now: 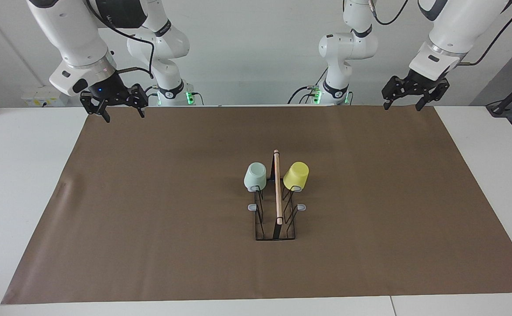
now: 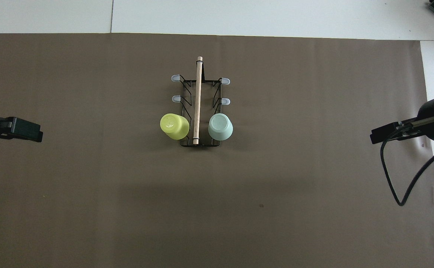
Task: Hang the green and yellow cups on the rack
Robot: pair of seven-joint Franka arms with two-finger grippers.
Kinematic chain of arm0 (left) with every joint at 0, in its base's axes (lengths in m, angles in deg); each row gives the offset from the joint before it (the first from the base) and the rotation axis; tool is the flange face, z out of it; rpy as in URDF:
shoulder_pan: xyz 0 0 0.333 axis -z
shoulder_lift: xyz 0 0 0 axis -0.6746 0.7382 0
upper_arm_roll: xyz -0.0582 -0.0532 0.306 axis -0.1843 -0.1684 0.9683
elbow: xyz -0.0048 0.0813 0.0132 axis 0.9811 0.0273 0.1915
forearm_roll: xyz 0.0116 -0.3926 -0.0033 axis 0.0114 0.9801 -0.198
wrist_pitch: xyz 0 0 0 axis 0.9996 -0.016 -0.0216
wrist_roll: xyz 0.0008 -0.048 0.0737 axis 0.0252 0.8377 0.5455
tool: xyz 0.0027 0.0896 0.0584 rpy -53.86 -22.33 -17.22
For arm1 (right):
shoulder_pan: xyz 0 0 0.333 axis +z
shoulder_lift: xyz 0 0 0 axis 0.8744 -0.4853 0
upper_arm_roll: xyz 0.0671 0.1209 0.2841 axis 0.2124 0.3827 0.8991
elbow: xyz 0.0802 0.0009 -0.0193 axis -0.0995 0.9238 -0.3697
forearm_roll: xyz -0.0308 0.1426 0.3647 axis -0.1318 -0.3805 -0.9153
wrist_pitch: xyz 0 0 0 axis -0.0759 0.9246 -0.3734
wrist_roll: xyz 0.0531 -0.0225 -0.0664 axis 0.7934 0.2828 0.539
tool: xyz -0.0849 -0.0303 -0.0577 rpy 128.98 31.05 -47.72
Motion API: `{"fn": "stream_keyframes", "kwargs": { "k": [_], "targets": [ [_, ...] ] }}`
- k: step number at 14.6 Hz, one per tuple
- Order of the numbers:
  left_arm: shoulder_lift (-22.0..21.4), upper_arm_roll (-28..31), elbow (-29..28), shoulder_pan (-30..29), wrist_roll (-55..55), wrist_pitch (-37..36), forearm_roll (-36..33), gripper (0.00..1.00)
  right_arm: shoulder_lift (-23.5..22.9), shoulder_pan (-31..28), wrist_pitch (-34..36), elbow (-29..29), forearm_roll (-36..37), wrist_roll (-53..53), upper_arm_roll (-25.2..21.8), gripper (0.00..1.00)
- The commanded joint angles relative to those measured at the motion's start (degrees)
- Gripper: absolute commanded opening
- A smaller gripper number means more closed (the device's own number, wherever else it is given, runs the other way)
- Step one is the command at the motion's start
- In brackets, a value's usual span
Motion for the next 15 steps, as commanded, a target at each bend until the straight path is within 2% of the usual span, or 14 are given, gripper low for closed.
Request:
{"fn": "stream_keyframes", "kwargs": {
  "k": [1,4,7,15],
  "targets": [
    [-1.7,0.2,-2.6,-0.4,-1.7,3.0,1.8,1.00,-0.7,0.5,1.2,-1.4,1.3,-1.1,-0.3,1.00],
    [-1.7,0.1,-2.3,-1.1,-1.4,1.7,1.9,1.00,-0.7,0.5,1.1,-1.4,1.3,-1.1,-0.3,1.00],
    [0.0,0.0,1.4,-1.2,-0.4,-3.6,0.9,1.00,-0.7,0.5,1.0,-1.4,1.3,-1.1,-0.3,1.00],
    [-1.1,0.0,-0.6,-1.1,0.0,-3.5,-0.3,1.00,-0.7,0.5,0.9,-1.4,1.3,-1.0,-0.3,1.00]
  ]
}}
